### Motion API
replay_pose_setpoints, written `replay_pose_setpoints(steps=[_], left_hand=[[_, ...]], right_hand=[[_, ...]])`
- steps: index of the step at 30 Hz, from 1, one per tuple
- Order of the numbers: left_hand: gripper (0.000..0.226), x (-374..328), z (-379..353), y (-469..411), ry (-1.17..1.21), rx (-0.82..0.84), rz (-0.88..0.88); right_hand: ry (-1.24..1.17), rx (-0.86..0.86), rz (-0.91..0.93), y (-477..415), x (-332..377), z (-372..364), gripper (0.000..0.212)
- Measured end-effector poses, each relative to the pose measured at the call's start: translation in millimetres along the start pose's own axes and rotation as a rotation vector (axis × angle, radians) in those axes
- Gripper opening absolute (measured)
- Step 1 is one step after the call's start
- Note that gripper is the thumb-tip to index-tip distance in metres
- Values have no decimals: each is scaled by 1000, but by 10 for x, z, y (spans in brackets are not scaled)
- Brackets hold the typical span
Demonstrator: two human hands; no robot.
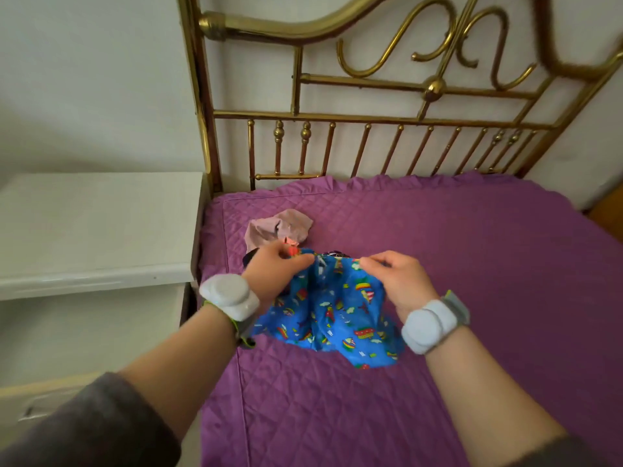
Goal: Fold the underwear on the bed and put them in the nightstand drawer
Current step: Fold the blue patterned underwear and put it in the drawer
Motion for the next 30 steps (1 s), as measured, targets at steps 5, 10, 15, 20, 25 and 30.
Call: replay_pose_setpoints(steps=[5, 10, 15, 20, 25, 30], left_hand=[[18, 25, -324, 199, 95, 197, -14], [15, -40, -306, 289, 104, 301, -47], [28, -137, -235, 330, 16, 419, -112], [20, -239, 67, 239, -273, 94, -406], [71, -219, 111, 204, -616, 230, -397], [43, -201, 82, 170, -565, 300, -315]], right_hand=[[-119, 169, 4, 141, 150, -344, 11], [-335, 201, -91, 231, 212, -402, 15], [-336, 216, -9, 248, 254, -394, 3], [-280, 288, 52, 238, 289, -337, 11], [-231, 402, 127, 264, 396, -256, 20], [-146, 408, 138, 239, 411, -100, 22]])
Point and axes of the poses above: each hand's wrist, its own y-axis away from the middle knuckle, its own z-axis out of the back of the hand, x = y × z, the point moved 4 cm from there along -y, towards the middle knuckle, and after that the axes turned 6 degrees about y, right-handed, at the moved point
